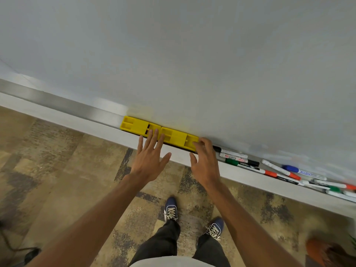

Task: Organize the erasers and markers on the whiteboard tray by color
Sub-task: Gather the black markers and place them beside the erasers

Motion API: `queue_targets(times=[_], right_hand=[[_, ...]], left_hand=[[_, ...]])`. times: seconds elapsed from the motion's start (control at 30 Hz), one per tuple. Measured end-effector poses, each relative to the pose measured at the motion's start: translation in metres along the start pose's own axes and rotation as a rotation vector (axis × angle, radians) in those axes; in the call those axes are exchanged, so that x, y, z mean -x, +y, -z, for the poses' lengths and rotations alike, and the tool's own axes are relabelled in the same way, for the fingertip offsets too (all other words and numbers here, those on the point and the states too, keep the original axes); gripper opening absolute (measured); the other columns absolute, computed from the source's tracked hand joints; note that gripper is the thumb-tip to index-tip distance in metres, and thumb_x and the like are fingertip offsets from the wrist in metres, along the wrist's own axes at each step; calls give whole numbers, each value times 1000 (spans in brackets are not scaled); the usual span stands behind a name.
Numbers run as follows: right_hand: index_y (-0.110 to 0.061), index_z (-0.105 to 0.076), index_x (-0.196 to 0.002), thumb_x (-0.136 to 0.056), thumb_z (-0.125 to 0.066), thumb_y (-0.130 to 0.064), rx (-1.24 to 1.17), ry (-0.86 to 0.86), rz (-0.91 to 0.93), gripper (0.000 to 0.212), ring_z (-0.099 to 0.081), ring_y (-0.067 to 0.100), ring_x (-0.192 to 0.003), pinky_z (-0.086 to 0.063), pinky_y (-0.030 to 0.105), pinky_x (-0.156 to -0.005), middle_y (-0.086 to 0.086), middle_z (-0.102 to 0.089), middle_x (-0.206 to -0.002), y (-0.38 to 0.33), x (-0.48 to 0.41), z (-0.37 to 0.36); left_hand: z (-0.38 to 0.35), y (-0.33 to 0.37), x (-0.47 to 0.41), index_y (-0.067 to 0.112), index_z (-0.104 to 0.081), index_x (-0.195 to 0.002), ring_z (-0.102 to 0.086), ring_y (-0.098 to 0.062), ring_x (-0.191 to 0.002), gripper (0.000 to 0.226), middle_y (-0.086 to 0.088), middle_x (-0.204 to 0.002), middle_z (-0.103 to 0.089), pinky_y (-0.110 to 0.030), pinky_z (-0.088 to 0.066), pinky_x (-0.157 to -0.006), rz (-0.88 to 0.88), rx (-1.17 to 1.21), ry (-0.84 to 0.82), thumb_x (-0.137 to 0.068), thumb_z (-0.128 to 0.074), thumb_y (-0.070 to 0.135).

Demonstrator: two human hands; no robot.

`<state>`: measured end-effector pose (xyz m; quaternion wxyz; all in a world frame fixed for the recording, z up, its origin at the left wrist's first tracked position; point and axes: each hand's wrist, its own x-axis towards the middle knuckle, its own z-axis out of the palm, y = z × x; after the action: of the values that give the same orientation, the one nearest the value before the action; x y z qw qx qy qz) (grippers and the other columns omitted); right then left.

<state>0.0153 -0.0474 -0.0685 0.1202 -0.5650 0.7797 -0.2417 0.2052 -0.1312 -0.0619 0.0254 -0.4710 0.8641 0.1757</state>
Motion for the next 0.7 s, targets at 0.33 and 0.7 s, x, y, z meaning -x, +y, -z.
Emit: queue_targets(times=[0.33, 0.7], right_hand=[[-9, -69, -95, -84, -75, -19, 343, 114, -115, 17, -68, 29, -60, -52, 33, -46, 8, -69, -80, 46, 3, 44], [-9, -68, -80, -66, -78, -5, 574, -92, 74, 18, -67, 29, -53, -45, 29, -44, 6, -69, -70, 43, -16, 49]], left_hand=[[3, 53, 4, 3, -55, -140, -36, -36, -147, 46, -20, -155, -43, -54, -31, -118, -191, 154, 221, -100, -56, 26], [-3, 98, -9, 8, -73, -99, -63, -31, -96, 13, -9, -100, -72, -43, -44, -82, -261, 206, 203, -93, -63, 13]])
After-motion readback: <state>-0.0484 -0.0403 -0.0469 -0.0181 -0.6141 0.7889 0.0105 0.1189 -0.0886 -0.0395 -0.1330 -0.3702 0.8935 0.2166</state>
